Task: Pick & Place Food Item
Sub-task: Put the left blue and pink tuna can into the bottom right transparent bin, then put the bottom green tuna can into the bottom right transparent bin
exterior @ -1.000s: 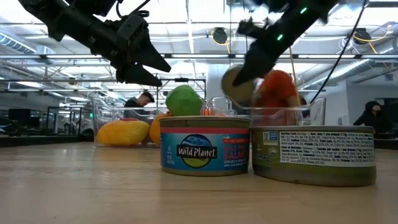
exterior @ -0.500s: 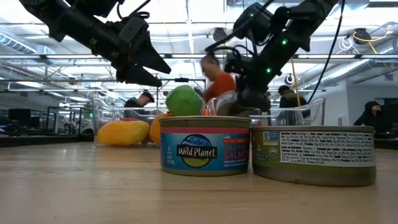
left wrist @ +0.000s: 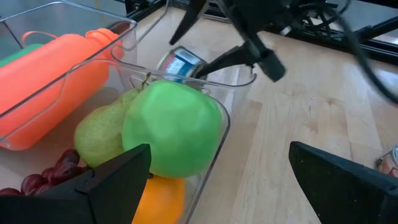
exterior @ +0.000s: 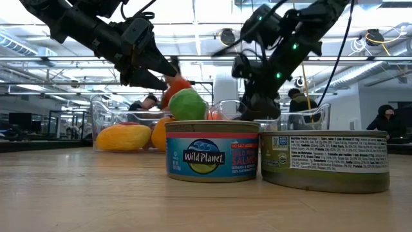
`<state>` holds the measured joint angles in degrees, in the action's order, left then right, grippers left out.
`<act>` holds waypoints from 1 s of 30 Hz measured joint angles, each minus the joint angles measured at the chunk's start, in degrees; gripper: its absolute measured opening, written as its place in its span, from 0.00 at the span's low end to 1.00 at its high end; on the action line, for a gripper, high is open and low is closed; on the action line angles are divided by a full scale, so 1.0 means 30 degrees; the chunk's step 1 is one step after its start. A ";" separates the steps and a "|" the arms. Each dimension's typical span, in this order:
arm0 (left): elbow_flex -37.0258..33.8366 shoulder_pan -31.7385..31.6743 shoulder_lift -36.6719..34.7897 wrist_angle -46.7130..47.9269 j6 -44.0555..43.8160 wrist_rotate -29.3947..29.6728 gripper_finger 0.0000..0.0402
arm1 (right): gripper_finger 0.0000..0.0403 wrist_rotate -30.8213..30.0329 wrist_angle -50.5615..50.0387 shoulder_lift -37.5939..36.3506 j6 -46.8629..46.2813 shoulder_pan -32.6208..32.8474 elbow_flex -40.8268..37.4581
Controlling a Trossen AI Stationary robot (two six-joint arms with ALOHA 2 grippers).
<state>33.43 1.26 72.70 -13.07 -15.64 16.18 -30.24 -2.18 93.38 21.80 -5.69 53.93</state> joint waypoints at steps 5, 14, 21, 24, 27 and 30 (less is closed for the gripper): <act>0.0000 0.0000 0.0003 -0.0004 0.0000 0.0003 0.98 | 0.56 0.0221 -0.0033 -0.1501 -0.1414 0.0665 0.0033; 0.0000 0.0000 0.0003 -0.0030 0.0000 0.0003 0.98 | 0.57 0.4133 -0.1280 -0.3314 -0.5985 0.0533 0.0022; 0.0000 0.0000 0.0003 -0.0020 0.0000 0.0142 0.98 | 0.62 0.8417 -0.1529 -0.5108 -0.8516 0.1818 0.0010; 0.0000 0.0000 0.0003 -0.0019 0.0000 0.0142 0.98 | 0.63 0.8665 -0.1469 -0.5937 -0.9351 0.3759 0.0015; 0.0000 0.0000 0.0003 -0.0011 -0.0007 0.0142 0.98 | 0.63 0.7844 -0.1417 -0.6288 -1.0939 0.6268 0.0015; 0.0000 0.0000 0.0003 -0.0012 -0.0044 0.0143 0.98 | 0.63 0.7598 -0.1529 -0.6280 -1.3555 0.8770 0.0015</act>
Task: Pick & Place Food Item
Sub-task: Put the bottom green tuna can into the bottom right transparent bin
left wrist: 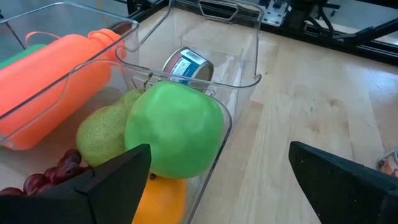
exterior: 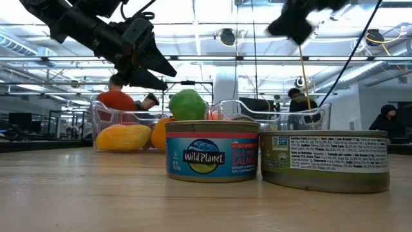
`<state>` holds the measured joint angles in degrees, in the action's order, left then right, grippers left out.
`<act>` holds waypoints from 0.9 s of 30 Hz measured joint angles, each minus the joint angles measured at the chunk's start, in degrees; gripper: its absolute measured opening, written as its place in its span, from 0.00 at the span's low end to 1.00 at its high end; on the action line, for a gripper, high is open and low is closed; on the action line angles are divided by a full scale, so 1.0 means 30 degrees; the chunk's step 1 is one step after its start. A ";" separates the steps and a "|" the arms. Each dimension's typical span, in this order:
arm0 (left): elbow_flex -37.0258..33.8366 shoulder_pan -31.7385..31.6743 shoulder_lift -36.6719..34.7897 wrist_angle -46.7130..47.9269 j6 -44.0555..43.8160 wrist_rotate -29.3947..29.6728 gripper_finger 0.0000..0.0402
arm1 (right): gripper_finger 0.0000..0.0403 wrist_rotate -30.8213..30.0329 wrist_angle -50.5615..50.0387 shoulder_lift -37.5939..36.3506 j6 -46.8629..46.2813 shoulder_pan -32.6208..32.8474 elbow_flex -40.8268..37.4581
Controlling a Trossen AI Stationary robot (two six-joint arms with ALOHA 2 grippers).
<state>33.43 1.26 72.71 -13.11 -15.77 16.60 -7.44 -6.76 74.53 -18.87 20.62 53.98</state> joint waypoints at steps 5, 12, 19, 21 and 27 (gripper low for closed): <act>0.0000 0.0000 0.0000 0.0008 -0.0007 0.0006 0.98 | 0.63 -0.1311 -0.0029 0.0845 -0.3985 0.4173 0.0007; 0.0000 0.0000 0.0000 0.0008 -0.0022 0.0006 0.98 | 0.61 -0.4024 0.0002 0.3854 -0.9382 0.7608 0.0007; 0.0000 0.0000 0.0000 0.0001 -0.0474 0.0014 0.98 | 0.61 -0.3405 -0.0724 0.6175 -1.1541 0.8321 0.0007; 0.0000 0.0000 0.0000 -0.0006 -0.0481 0.0014 0.98 | 0.61 -0.3439 -0.1408 0.6453 -1.2006 0.8293 0.0007; -0.0002 0.0000 0.0000 0.0001 -0.0474 0.0014 0.98 | 0.61 -0.3484 -0.3710 0.6786 -1.2984 0.8144 0.0038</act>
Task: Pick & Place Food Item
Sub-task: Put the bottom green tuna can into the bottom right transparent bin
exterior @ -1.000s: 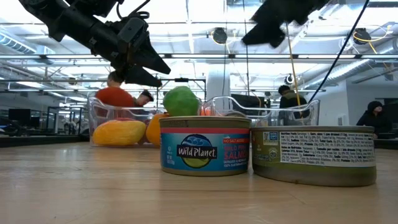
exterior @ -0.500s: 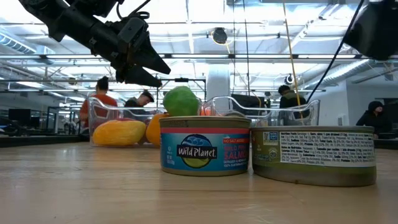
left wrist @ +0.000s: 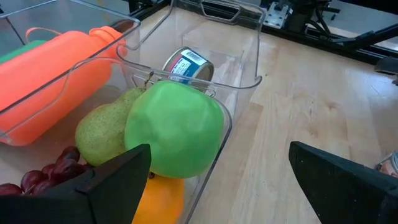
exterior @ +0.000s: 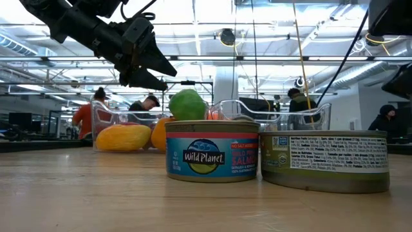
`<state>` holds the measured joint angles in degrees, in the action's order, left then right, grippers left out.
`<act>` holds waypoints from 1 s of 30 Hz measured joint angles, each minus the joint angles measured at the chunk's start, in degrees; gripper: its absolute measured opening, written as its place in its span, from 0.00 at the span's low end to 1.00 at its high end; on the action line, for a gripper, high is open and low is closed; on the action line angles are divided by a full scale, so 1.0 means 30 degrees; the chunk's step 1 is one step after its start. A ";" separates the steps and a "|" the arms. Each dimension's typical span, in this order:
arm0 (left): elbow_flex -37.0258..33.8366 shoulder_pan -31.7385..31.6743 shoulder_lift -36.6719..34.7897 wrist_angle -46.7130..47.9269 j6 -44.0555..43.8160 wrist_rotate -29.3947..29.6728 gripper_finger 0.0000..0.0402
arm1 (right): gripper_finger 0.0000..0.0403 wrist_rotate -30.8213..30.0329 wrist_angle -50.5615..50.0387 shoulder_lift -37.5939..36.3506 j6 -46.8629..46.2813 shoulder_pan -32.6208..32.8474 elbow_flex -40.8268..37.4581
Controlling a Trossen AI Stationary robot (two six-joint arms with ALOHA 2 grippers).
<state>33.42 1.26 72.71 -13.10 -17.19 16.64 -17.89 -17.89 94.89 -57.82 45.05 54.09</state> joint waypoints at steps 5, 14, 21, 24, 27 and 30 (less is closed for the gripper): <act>-0.0005 0.0000 0.0000 0.0000 0.0040 0.0000 0.98 | 0.61 -0.0113 -0.1662 -0.0095 -0.0042 -0.0530 0.0057; -0.0005 0.0000 0.0000 0.0007 0.0058 0.0000 0.98 | 0.61 -0.1037 -0.5562 -0.0009 0.1011 -0.2039 -0.0016; -0.0005 0.0000 0.0000 0.0015 0.0066 0.0000 0.98 | 0.61 -0.1113 -0.9202 -0.1325 -0.0036 -0.3872 -0.0055; -0.0005 0.0000 0.0000 0.0011 0.0095 0.0000 0.98 | 0.61 -0.1112 -1.0297 -0.3101 -0.0843 -0.4207 -0.0067; -0.0005 0.0000 0.0000 0.0008 0.0136 0.0000 0.98 | 0.61 -0.1772 -1.0452 -0.4967 -0.1296 -0.4090 -0.0053; -0.0005 0.0000 0.0000 0.0015 0.0182 0.0000 0.98 | 0.61 -0.3095 -0.9329 -0.6528 -0.1691 -0.3558 -0.0038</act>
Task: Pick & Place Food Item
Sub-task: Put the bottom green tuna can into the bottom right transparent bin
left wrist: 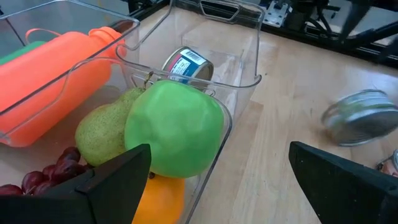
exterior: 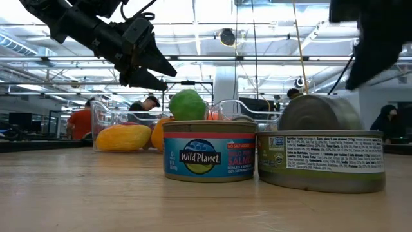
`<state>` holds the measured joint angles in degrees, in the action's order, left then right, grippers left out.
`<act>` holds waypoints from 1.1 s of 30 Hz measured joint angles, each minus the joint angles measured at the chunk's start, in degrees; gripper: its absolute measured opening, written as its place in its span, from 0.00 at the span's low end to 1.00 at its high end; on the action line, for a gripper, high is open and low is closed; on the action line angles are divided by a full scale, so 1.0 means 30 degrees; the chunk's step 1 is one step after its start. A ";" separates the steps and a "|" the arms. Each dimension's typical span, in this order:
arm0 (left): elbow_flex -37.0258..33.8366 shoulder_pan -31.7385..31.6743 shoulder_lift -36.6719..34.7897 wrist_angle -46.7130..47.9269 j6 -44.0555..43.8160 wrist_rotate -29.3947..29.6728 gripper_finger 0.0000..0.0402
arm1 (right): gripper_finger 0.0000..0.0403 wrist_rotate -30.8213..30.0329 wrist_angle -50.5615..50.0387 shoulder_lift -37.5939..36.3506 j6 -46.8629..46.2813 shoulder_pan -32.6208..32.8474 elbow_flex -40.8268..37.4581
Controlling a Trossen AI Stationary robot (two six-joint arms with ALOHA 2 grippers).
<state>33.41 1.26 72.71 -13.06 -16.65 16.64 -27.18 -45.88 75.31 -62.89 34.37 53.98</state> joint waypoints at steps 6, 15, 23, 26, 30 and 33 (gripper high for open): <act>-0.0003 0.0000 0.0000 -0.0007 -0.0007 0.0000 0.98 | 0.61 -0.2416 0.5190 0.0591 0.2644 0.0817 0.0007; -0.0007 0.0000 0.0000 -0.0007 -0.0131 0.0000 0.98 | 0.61 -0.3532 0.8806 0.5296 0.4749 -0.1341 0.0007; -0.0007 0.0000 0.0000 -0.0007 -0.0160 0.0000 0.98 | 0.60 -0.3007 1.1477 0.7097 0.6488 -0.3304 0.0007; -0.0007 0.0000 0.0000 -0.0007 -0.0160 -0.0007 0.98 | 0.53 -0.2863 1.1640 0.6915 0.7005 -0.3499 0.0007; -0.0007 0.0000 0.0000 -0.0007 -0.0160 -0.0002 0.98 | 0.36 -0.2764 1.1535 0.5966 0.8350 -0.3506 0.0000; -0.0007 0.0000 0.0000 -0.0007 -0.0160 -0.0007 0.98 | 0.35 -0.2777 1.1346 0.5045 0.9591 -0.3506 0.0000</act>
<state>33.39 1.26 72.71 -13.08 -17.12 16.62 -35.51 -11.84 90.44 -34.12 23.86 53.98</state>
